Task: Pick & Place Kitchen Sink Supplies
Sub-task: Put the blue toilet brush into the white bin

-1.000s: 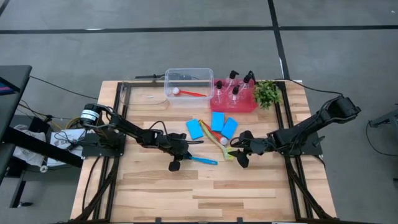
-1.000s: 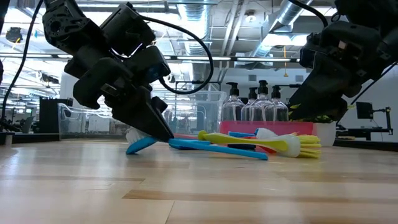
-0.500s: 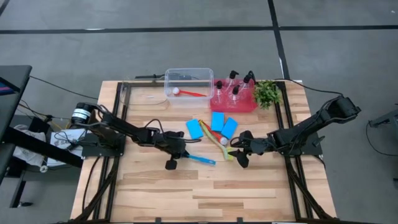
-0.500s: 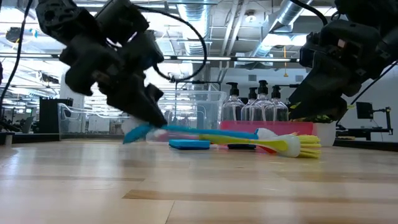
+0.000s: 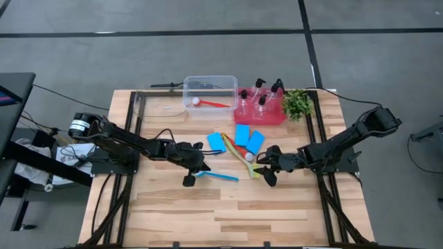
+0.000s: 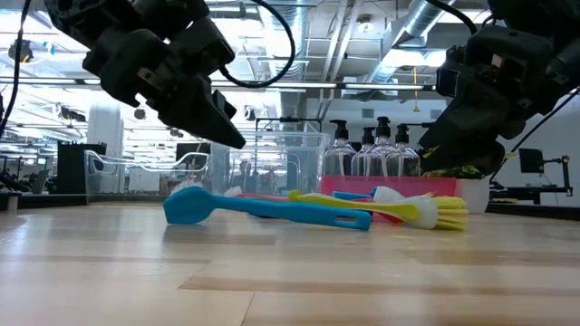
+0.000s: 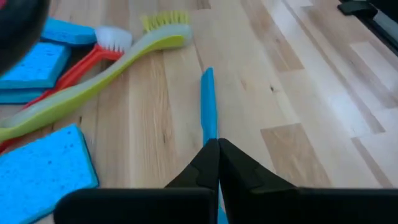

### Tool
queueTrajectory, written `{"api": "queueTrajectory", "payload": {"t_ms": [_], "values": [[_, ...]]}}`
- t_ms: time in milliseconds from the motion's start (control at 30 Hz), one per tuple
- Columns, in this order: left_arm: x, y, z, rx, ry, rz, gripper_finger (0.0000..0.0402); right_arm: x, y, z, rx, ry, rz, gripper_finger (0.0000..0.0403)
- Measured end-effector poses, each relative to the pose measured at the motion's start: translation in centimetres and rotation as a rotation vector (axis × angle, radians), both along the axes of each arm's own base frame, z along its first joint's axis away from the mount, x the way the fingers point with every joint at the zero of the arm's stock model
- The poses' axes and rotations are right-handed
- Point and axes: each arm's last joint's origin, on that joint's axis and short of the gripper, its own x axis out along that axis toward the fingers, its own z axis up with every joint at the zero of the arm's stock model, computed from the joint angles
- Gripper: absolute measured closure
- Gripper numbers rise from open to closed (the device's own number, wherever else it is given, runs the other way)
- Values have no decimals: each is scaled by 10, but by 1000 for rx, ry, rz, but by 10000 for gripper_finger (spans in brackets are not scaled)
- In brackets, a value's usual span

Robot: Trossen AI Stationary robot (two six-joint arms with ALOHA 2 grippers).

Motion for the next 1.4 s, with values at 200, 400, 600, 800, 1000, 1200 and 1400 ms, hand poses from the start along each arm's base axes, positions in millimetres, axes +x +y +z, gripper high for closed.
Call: {"api": "queueTrajectory", "payload": {"t_ms": [200, 400, 600, 800, 1000, 1200, 1400], "values": [[2, 1, -5, 13, 10, 29, 362, 0, 0, 0, -1, 1, 0, 182], [5, -2, -17, 17, 49, 16, 279, 0, 0, 0, -1, 1, 1, 182], [8, -6, -35, 25, 93, 4, 223, 0, 0, 0, -1, 2, 1, 182], [11, -3, -54, 27, 156, 69, 219, 0, 0, -1, -3, 6, 0, 182], [12, -1, -60, 14, 173, 103, 253, 0, 0, -1, -3, 6, 0, 182], [10, -2, -52, 11, 159, 87, 350, 0, 0, 0, -3, 5, 0, 182], [9, -1, -34, 17, 93, 79, 353, 0, 0, -1, -3, 6, 0, 182]]}}
